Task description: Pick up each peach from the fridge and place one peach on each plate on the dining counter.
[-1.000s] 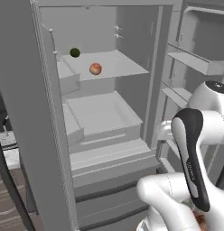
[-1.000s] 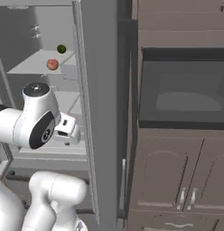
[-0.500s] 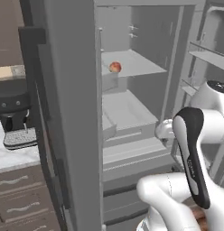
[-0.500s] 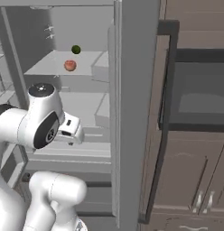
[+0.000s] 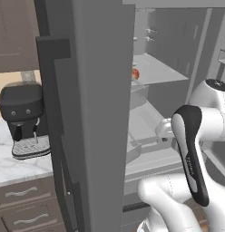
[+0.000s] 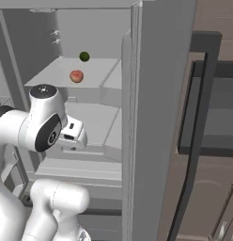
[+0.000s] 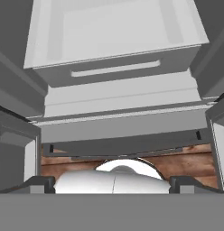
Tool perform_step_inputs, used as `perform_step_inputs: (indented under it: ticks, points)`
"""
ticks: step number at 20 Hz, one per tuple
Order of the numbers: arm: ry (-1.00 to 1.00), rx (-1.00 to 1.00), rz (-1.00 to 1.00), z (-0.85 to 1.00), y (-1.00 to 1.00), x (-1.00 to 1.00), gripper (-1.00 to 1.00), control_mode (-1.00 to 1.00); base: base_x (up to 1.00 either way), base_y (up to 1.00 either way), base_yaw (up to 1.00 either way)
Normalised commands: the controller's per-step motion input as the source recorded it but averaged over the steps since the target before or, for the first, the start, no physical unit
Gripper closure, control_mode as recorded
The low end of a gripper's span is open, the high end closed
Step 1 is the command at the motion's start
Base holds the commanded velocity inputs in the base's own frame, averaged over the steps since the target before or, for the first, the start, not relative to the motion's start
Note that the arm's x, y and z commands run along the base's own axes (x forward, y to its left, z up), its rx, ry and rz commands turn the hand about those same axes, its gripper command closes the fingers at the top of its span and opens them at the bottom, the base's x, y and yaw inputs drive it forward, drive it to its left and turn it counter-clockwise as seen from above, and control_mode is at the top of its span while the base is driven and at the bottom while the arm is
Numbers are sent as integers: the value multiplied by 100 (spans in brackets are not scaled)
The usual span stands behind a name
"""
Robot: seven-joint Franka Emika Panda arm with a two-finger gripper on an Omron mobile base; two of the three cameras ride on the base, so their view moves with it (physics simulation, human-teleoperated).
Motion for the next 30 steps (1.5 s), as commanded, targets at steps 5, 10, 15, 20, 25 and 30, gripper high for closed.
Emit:
perform_step_inputs:
  ticks: [5,10,15,20,25,30]
  points:
    - [0,0,0,0,0,0,-100,100,38,-1,3]
    - [0,0,0,0,0,0,-100,100,0,0,0]
    - [-31,2,0,28,-6,-24,-100,-100,0,0,0]
    - [-52,0,0,100,-1,7,-100,-100,0,0,0]
    - [-11,-2,0,68,-7,63,-100,-100,0,0,0]
    - [-2,0,-3,73,4,100,-100,-100,0,0,0]
